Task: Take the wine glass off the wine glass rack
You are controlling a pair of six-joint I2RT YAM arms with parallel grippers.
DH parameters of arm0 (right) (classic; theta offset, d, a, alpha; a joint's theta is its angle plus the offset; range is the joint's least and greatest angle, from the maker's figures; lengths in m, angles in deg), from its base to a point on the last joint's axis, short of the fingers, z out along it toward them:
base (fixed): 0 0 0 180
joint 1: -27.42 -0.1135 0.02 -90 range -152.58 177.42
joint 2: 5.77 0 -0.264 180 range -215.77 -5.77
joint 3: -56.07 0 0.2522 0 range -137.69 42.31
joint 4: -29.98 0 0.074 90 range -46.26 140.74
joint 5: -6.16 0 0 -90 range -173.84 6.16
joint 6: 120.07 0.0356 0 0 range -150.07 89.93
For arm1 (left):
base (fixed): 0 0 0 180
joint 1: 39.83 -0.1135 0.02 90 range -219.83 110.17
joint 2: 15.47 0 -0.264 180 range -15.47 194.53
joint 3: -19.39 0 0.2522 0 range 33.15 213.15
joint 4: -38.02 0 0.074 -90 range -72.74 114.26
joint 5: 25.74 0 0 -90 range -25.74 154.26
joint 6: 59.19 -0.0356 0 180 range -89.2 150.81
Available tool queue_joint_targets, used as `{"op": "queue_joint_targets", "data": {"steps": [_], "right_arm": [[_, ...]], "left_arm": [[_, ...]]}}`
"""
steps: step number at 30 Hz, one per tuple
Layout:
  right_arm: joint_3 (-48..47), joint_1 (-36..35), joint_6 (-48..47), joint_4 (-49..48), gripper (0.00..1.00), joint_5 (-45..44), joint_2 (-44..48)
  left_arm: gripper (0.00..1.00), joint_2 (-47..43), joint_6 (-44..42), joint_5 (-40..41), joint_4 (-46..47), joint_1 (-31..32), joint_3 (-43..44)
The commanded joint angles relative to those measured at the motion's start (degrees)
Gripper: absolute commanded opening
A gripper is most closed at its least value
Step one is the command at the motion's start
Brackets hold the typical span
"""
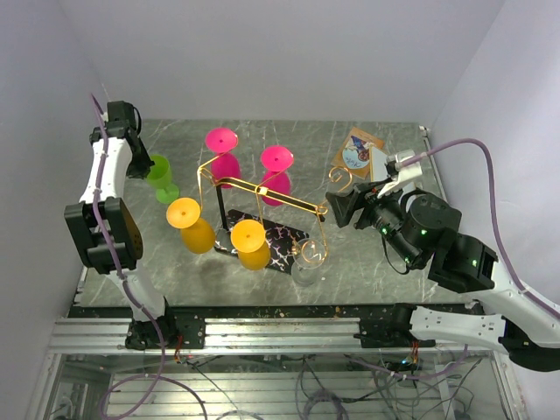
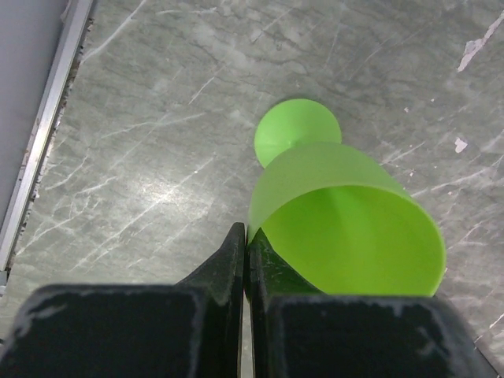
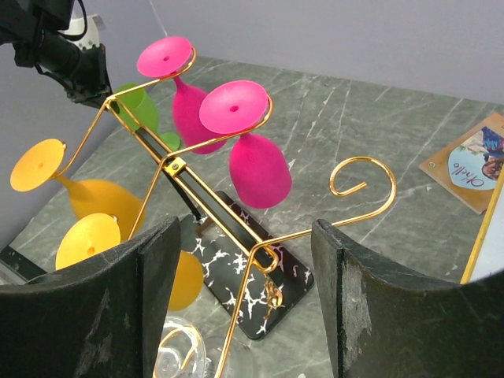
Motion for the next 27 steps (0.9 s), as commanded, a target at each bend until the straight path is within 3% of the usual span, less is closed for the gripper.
{"op": "queue_joint_targets", "data": {"steps": [1, 4, 10, 17, 22, 27], "right_arm": [[-1.7, -0.1, -0.8, 0.7, 0.66, 0.4, 0.4], [-2.0, -0.2, -1.2, 1.0, 0.67, 0.5, 0.4], [-2.2, -0.1, -1.5, 1.6, 0.67, 0.8, 0.2], [-2.4, -0.2, -2.0, 3.8, 0.66, 0.5, 0.0], [-2.8, -0.1, -4.4, 4.9, 0.67, 1.9, -0.3], [-4.2, -0.1, -9.1, 5.4, 0.66, 9.2, -1.4]], "left_arm": [[0.10, 0.4, -1.3, 0.6, -1.8, -0.5, 1.7], [0.17, 0.5, -1.2, 1.8, -2.9, -0.4, 2.3], [0.45, -2.9, -0.9, 2.9, -3.4, -0.5, 3.7], [0.58, -10.6, -0.7, 0.4, -4.2, -0.5, 6.9], [0.62, -18.9, -0.5, -9.0, -2.2, -0.5, 4.9], [0.66, -28.5, 0.1, -18.2, 1.4, -0.5, 0.4]]}}
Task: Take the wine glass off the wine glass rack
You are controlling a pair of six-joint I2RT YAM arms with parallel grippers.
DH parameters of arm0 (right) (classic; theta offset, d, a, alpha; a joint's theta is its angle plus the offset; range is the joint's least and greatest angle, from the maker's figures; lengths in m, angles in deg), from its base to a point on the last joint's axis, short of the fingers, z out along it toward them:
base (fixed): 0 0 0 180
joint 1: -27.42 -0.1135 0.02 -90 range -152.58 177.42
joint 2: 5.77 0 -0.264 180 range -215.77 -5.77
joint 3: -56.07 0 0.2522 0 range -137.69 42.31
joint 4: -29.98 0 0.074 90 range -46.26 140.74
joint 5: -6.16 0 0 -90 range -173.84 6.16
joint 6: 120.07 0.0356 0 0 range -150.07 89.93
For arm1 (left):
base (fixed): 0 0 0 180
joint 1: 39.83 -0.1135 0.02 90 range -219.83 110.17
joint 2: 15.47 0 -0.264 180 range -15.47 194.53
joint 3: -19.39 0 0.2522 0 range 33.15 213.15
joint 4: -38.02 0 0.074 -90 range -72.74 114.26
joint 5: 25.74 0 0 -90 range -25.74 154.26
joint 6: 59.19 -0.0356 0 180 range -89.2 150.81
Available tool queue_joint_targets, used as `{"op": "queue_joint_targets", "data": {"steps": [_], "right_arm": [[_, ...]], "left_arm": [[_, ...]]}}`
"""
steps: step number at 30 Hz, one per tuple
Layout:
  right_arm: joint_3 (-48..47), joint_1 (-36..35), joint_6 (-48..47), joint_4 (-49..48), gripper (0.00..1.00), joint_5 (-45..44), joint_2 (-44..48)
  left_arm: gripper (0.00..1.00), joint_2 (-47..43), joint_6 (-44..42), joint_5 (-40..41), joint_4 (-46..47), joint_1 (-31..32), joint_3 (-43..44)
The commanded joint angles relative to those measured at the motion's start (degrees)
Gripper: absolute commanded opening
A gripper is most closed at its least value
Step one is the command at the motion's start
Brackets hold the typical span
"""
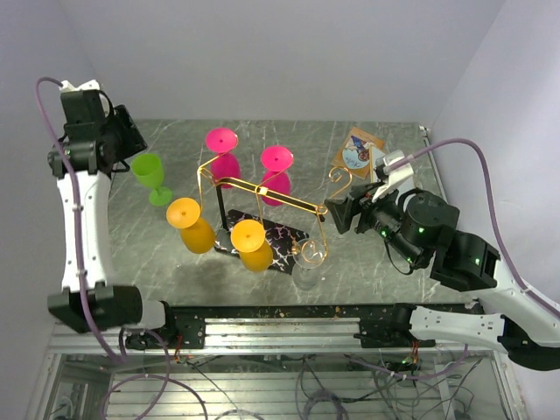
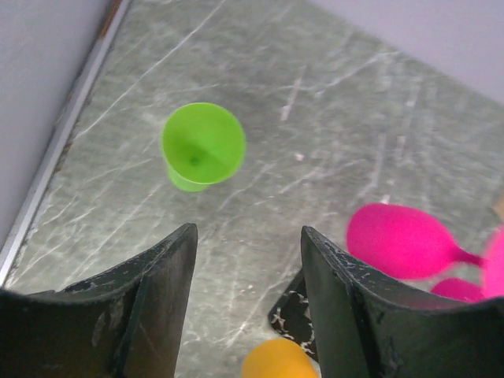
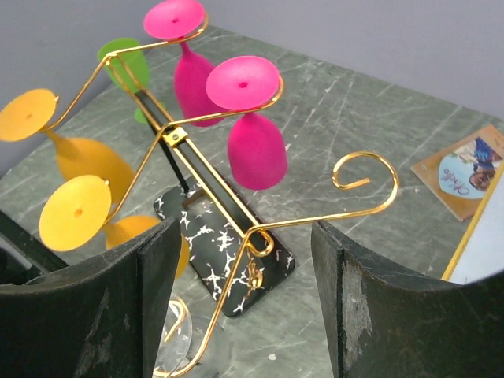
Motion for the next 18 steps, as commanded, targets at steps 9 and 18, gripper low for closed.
{"op": "queue_joint_targets", "data": {"steps": [9, 18], "right_arm": [[-2.7, -0.2, -20.8, 5.6, 0.75, 23.1, -3.9], [-0.4, -0.1, -31.3, 7.0, 0.81, 38.2, -1.0]], "left_arm": [[0.68, -20.6, 7.8, -31.1, 18.6, -0.4, -15.1], [0.69, -24.0, 15.7, -39.1, 26.2, 0.1, -19.6]]}}
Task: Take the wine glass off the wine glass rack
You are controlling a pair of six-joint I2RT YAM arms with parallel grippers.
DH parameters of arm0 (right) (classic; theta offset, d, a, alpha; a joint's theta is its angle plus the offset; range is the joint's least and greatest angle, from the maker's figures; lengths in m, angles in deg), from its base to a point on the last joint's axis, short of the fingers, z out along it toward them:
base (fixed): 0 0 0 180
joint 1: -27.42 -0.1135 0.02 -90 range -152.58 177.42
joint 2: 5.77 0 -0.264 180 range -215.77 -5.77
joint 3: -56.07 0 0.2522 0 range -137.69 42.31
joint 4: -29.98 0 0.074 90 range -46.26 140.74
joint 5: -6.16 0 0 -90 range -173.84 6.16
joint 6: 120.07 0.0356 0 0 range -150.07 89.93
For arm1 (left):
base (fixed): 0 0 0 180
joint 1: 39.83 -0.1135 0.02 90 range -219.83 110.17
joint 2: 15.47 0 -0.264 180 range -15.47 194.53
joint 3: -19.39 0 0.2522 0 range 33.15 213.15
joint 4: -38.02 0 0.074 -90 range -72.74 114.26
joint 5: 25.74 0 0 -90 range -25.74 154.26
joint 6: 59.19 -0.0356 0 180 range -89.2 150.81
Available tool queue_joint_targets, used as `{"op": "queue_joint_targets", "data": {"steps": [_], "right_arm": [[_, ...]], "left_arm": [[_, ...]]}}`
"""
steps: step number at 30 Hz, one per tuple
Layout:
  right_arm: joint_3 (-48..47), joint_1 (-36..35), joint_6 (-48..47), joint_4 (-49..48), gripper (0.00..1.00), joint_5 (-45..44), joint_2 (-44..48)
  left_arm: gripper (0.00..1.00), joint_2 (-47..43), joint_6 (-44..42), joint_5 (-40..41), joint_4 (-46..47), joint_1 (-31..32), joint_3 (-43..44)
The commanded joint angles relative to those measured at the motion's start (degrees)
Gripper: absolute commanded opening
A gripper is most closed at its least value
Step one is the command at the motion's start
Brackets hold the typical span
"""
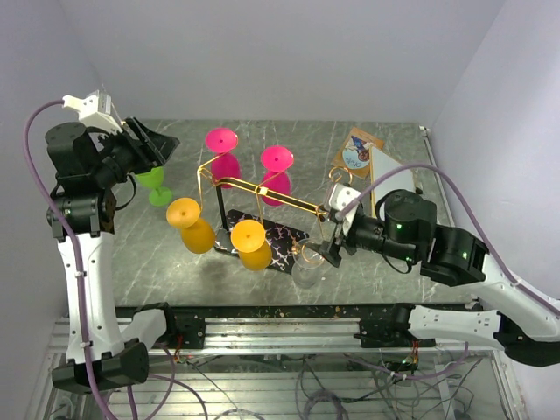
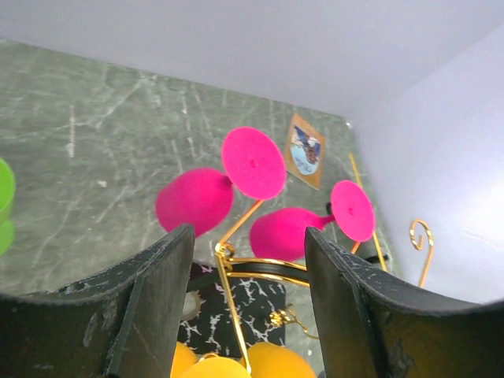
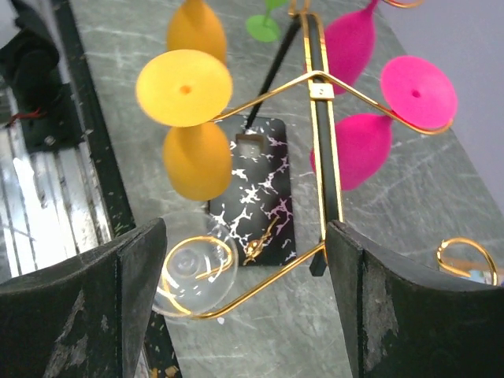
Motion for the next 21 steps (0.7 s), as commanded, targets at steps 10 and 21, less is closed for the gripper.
{"op": "queue_joint_targets", "data": {"steps": [10, 21], "right_arm": [[14.2, -0.2, -21.1, -5.3, 0.81, 24.0, 13.2], [15.3, -0.1, -28.2, -4.9, 0.68, 27.0, 9.0]], "left_arm": [[0.69, -1.4, 11.0, -0.1, 13.8, 14.9, -5.9], [0.69, -1.1, 11.8, 5.5, 14.6, 26.2, -5.2]]}}
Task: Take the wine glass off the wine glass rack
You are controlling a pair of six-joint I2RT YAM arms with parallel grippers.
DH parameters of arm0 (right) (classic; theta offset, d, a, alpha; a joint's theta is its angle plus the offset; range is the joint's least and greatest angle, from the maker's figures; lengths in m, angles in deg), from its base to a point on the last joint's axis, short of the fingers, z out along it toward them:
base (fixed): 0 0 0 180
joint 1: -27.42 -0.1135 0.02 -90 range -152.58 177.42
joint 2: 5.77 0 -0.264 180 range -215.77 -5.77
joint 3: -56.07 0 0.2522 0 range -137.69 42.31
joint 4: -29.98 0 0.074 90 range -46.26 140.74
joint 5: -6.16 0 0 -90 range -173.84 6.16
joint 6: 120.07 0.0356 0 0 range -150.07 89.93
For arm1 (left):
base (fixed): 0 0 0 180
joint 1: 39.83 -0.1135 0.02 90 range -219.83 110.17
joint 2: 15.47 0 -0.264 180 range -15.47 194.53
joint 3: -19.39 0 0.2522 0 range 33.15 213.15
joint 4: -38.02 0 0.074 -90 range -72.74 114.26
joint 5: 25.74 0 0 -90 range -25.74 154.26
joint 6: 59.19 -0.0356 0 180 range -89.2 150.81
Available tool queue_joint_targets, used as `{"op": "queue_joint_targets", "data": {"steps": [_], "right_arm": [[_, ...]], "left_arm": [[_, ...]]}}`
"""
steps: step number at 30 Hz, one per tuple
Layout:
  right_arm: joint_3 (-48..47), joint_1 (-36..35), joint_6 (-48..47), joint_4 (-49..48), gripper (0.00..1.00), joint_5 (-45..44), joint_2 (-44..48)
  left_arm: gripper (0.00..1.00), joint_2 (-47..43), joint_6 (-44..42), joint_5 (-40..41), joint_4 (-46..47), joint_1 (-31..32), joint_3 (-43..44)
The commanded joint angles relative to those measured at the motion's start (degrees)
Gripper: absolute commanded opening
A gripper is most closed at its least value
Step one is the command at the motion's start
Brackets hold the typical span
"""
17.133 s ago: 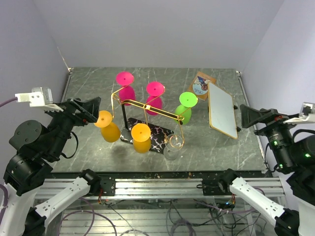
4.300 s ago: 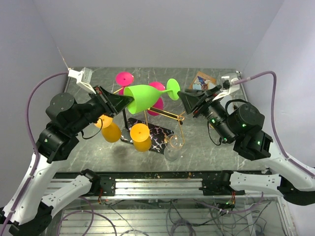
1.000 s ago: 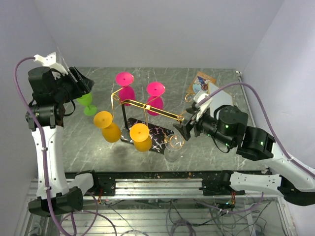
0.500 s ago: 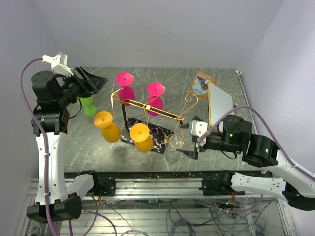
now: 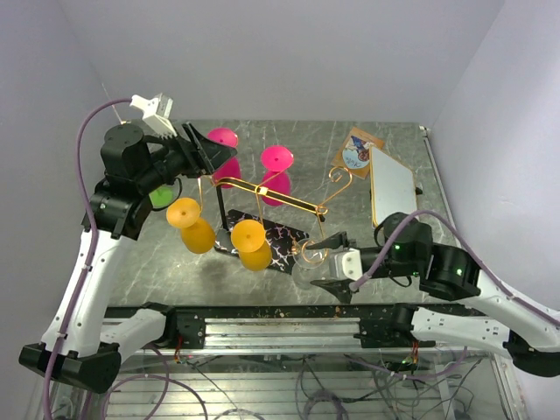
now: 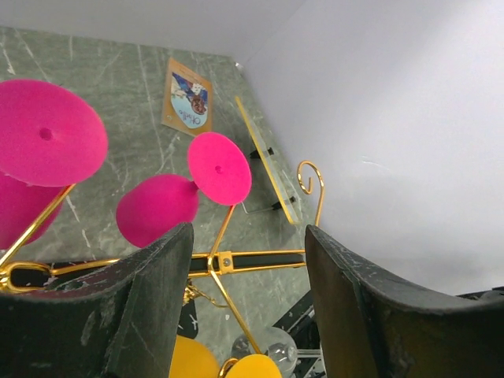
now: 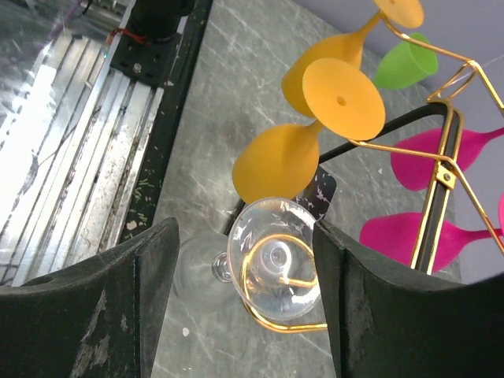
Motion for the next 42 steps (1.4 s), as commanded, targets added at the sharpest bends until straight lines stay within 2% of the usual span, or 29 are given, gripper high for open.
{"op": "queue_joint_targets", "data": {"steps": [1, 15, 25, 30, 42], "right_arm": [[0.0, -0.1, -3.6, -1.4, 0.68, 1.1, -2.0], [4.3, -0.1, -5.4, -1.9, 0.58, -2.4, -1.9], [5.3, -0.1, -6.7, -1.3, 0.45, -4.2, -1.6], [5.0, -0.1, -6.3, -1.1, 0.42, -3.4, -1.2], [3.7, -0.1, -4.8, -0.7, 0.22, -2.4, -1.8]], "left_arm": [[0.69, -0.9, 1.2, 2.5, 3.0, 2.4, 0.7], [0.69, -1.8, 0.8, 3.3, 1.2, 4.3, 1.3], [0.68, -2.0, 0.1, 4.4, 0.0, 4.5, 2.0], [0.68, -1.9, -0.1, 4.7, -0.3, 4.5, 2.3], [0.68, -2.0, -0.1, 4.8, -0.6, 4.5, 2.4]]}}
